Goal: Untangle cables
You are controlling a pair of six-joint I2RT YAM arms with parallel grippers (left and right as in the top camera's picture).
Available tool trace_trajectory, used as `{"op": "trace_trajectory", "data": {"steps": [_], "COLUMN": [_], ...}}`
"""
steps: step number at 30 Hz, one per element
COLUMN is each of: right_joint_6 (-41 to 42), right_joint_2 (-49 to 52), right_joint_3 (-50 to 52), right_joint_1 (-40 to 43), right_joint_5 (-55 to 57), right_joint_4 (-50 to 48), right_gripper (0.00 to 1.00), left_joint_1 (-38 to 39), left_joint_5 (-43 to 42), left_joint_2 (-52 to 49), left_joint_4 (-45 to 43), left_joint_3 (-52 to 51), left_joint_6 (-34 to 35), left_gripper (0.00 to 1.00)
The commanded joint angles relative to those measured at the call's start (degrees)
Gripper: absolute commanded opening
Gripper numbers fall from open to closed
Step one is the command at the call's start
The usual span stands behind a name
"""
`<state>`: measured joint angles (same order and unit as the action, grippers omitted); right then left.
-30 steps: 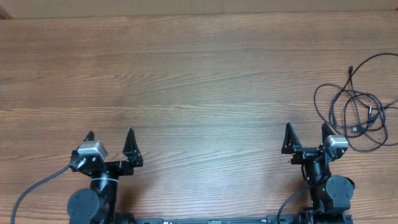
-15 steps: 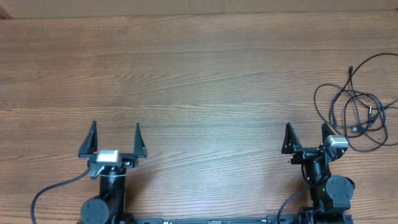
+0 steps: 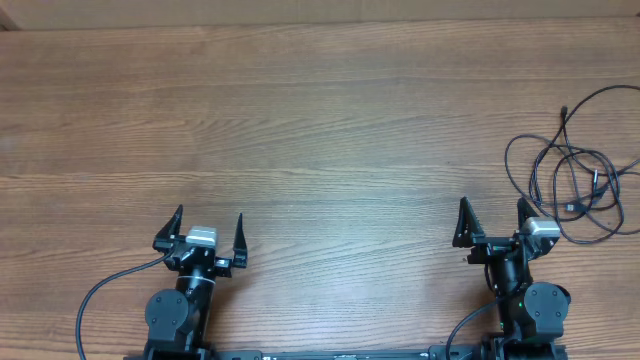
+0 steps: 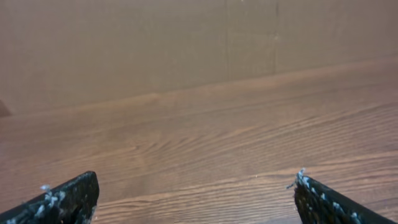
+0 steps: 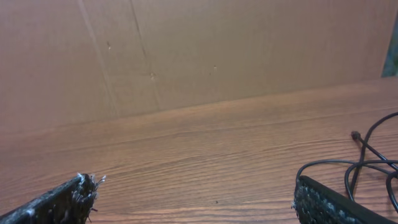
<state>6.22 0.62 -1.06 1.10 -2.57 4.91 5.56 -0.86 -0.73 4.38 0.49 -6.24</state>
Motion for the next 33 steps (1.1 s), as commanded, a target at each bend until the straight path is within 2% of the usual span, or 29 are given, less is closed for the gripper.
{"op": "trace_trajectory", "data": {"steps": [1, 33], "right_joint_6": [0.4, 0.4], "right_joint_2": [-0.5, -0.5], "right_joint_3": [0.6, 0.6], "right_joint_1": [0.1, 0.1], "right_joint_5": [-0.1, -0.1], "right_joint_4": [-0.3, -0.3], "right_gripper": [1.00, 1.00], "left_joint_1": [-0.4, -0.3], "left_joint_5": [-1.6, -1.7], "left_joint_2": [0.5, 0.5], "left_joint_4": [0.0, -0.1], "left_joint_3": [-0.2, -0.2], "left_joint_6": [-0.7, -0.1], "left_gripper": [1.00, 1.00]}}
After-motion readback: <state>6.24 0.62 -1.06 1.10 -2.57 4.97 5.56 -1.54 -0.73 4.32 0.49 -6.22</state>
